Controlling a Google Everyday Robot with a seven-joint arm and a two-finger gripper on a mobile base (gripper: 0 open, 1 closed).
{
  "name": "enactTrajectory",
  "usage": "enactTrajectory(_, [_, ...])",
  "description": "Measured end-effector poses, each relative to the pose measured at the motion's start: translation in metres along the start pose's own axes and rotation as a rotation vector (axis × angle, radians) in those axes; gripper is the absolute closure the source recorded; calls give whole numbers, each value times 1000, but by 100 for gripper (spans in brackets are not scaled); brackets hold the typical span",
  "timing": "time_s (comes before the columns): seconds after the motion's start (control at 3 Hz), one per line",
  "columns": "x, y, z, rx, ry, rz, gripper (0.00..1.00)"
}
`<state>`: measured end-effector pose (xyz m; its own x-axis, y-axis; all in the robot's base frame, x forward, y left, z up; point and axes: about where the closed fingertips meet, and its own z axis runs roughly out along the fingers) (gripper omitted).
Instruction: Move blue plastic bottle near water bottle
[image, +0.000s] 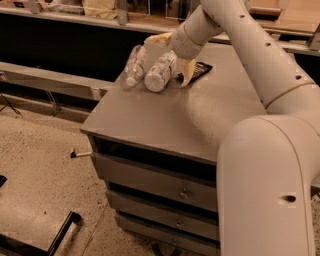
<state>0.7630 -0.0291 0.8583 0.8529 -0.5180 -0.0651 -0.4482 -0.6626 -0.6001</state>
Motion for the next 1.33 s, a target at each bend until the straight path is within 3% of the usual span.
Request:
enactTrajectory(0.67, [0,0,0,0,0,0,0])
enactTrajectory(1.0, [0,0,0,0,0,0,12])
enactTrajectory(1.33, [0,-1,-2,0,0,0,15])
